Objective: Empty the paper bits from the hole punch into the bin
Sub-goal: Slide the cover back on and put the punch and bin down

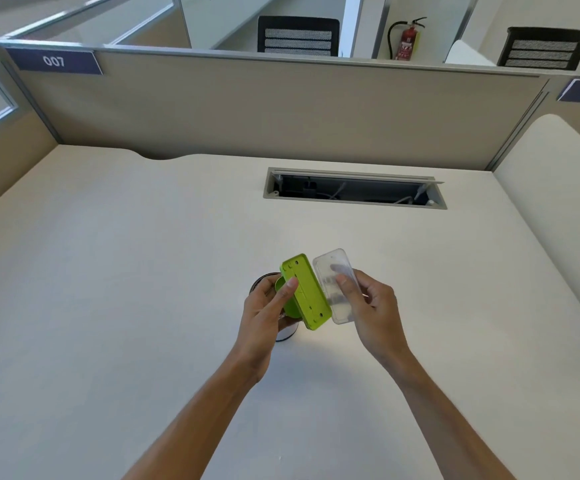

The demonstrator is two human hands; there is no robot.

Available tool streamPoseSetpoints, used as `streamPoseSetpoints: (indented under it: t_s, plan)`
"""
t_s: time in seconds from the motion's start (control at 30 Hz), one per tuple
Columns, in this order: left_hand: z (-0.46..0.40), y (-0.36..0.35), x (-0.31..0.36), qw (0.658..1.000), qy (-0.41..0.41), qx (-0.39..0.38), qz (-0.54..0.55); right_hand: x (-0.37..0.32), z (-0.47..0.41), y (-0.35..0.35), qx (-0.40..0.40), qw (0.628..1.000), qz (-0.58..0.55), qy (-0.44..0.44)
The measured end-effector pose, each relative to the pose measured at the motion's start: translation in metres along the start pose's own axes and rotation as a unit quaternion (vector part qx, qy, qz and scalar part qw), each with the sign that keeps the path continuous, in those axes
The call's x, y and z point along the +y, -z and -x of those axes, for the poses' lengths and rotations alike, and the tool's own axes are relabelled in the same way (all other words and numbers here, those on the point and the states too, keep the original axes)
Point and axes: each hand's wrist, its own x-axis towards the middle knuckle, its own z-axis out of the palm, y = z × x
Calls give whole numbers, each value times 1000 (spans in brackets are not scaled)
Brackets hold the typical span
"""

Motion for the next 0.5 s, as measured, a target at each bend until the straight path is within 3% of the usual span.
streamPoseSetpoints:
  t_s: [0.23,0.5]
  plan:
    - [5,-8,-1,1000,8,-4,-9,-7,15,-16,4,969,238,63]
    - [6,-8,-1,1000,-1,3,-27,-7,27,-24,-27,945,311,93]
